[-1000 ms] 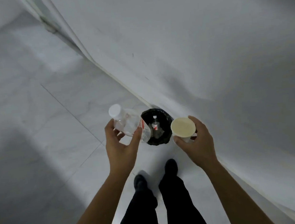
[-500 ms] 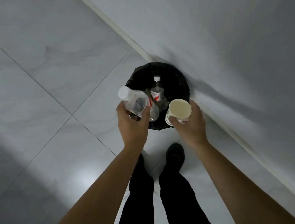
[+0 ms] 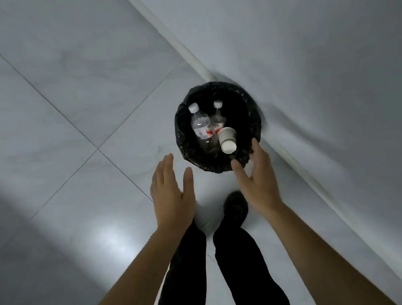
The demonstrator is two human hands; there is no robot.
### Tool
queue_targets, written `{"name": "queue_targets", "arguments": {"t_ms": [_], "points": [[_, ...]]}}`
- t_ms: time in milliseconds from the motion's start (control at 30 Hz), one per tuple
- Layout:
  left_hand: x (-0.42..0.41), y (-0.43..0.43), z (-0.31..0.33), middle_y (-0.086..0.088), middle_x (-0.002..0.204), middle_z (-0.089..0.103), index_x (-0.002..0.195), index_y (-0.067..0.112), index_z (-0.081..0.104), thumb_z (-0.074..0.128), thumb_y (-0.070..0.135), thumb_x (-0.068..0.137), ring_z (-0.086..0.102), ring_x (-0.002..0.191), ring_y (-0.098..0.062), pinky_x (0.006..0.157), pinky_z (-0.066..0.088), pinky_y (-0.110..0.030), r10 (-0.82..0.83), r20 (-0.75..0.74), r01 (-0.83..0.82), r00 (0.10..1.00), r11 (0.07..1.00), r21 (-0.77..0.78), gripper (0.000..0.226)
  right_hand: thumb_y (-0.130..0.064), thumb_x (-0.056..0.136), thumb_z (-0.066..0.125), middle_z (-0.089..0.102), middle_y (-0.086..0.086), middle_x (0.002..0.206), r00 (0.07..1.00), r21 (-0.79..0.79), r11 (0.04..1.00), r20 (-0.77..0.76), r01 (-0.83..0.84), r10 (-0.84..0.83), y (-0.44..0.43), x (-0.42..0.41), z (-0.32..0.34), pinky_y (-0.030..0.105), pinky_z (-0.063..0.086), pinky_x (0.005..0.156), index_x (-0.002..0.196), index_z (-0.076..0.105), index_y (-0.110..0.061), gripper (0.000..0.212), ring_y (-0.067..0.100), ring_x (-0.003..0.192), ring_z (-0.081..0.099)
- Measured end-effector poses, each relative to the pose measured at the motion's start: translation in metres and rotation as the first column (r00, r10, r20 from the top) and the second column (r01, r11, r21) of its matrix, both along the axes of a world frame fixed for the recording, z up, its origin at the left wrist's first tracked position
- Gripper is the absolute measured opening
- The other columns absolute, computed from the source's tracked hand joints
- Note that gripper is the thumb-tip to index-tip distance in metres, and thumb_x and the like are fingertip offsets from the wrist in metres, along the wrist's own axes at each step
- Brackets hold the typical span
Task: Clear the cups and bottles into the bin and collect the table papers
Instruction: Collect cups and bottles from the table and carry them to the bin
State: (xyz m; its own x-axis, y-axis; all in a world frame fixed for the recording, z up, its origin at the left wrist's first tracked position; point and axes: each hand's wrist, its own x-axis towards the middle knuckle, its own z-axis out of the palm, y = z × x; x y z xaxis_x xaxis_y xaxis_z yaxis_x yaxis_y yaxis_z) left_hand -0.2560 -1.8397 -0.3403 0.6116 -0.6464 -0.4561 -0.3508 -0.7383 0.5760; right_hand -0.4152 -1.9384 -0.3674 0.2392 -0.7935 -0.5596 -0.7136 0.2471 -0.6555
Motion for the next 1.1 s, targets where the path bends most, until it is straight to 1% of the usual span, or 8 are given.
{"name": "queue_targets", "arguments": {"t_ms": [67, 267, 400, 500, 567, 867, 967, 1100], "points": [[0.007, 0.023, 0.073, 0.004, 0.155, 0.040, 0.151, 0.021, 0.035, 0.034, 0.053, 0.099, 0.031, 0.145, -0.014, 0.118, 0.031, -0.045, 0.018, -0.022, -0.019, 1.000, 0.999, -0.044, 0.061, -0.039, 0.100, 0.052, 0.036, 0.001, 0.153, 0.999, -0.048, 0.999, 0.045, -0.015, 0.017, 0.008, 0.006, 0.072, 0.028, 0.045, 0.103, 0.157, 0.021, -0.024, 0.067, 0.002, 0.128, 0.043], [0.045, 0.086, 0.300, 0.010, 0.148, 0.045, 0.149, 0.028, 0.037, 0.040, 0.055, 0.096, 0.040, 0.137, -0.005, 0.108, 0.032, -0.021, 0.065, -0.079, -0.076, 0.995, 0.985, -0.153, 0.059, -0.038, 0.098, 0.057, 0.040, -0.013, 0.147, 0.975, -0.142, 0.976, 0.122, -0.167, 0.185, 0.037, 0.027, 0.299, 0.036, 0.047, 0.105, 0.150, 0.031, -0.038, 0.058, 0.001, 0.132, 0.044], [0.067, 0.135, 0.427, 0.017, 0.147, 0.043, 0.149, 0.028, 0.037, 0.044, 0.055, 0.093, 0.044, 0.135, -0.008, 0.109, 0.040, -0.032, 0.266, -0.021, -0.260, 0.964, 0.919, -0.297, 0.062, -0.042, 0.096, 0.057, 0.040, -0.027, 0.139, 0.931, -0.243, 0.934, 0.191, -0.261, 0.310, 0.054, 0.045, 0.428, 0.022, 0.045, 0.102, 0.143, 0.032, -0.048, 0.054, -0.015, 0.126, 0.041], [0.071, 0.171, 0.487, 0.022, 0.147, 0.044, 0.147, 0.032, 0.040, 0.045, 0.060, 0.095, 0.046, 0.131, -0.003, 0.098, 0.039, -0.013, 0.448, -0.020, -0.410, 0.894, 0.798, -0.442, 0.060, -0.041, 0.095, 0.059, 0.045, -0.022, 0.142, 0.901, -0.333, 0.913, 0.276, -0.236, 0.334, 0.069, 0.058, 0.489, 0.031, 0.046, 0.104, 0.146, 0.040, -0.035, 0.055, -0.003, 0.130, 0.046], [0.068, 0.191, 0.512, 0.021, 0.146, 0.046, 0.145, 0.031, 0.042, 0.048, 0.057, 0.092, 0.048, 0.130, -0.003, 0.094, 0.039, -0.009, 0.557, -0.017, -0.480, 0.831, 0.701, -0.528, 0.060, -0.043, 0.093, 0.058, 0.047, -0.024, 0.139, 0.851, -0.392, 0.876, 0.320, -0.281, 0.416, 0.082, 0.067, 0.513, 0.030, 0.047, 0.101, 0.145, 0.042, -0.033, 0.056, -0.001, 0.128, 0.049], [-0.023, 0.275, 0.521, 0.012, 0.135, 0.056, 0.138, 0.026, 0.049, 0.053, 0.043, 0.092, 0.055, 0.123, -0.005, 0.099, 0.052, -0.036, 0.889, 0.039, -0.700, 0.455, 0.385, -0.602, 0.049, -0.039, 0.086, 0.064, 0.054, -0.022, 0.133, 0.520, -0.409, 0.648, 0.389, -0.642, 0.761, 0.116, 0.080, 0.524, 0.014, 0.047, 0.092, 0.138, 0.045, -0.042, 0.055, 0.000, 0.122, 0.055], [-0.078, 0.302, 0.510, 0.018, 0.132, 0.057, 0.135, 0.035, 0.046, 0.055, 0.044, 0.089, 0.055, 0.121, 0.000, 0.092, 0.050, -0.022, 0.945, 0.033, -0.781, 0.326, 0.289, -0.554, 0.047, -0.038, 0.083, 0.067, 0.054, -0.022, 0.132, 0.410, -0.376, 0.553, 0.397, -0.744, 0.821, 0.135, 0.077, 0.505, 0.022, 0.049, 0.092, 0.137, 0.045, -0.043, 0.059, 0.000, 0.122, 0.055], [-0.160, 0.350, 0.500, 0.020, 0.128, 0.059, 0.133, 0.035, 0.049, 0.060, 0.034, 0.089, 0.055, 0.120, 0.003, 0.096, 0.050, -0.028, 0.995, 0.017, -0.865, 0.102, 0.098, -0.492, 0.045, -0.039, 0.084, 0.070, 0.051, -0.024, 0.131, 0.224, -0.309, 0.345, 0.367, -0.886, 0.903, 0.186, 0.074, 0.483, 0.033, 0.052, 0.096, 0.138, 0.042, -0.044, 0.062, -0.004, 0.118, 0.054]]}}
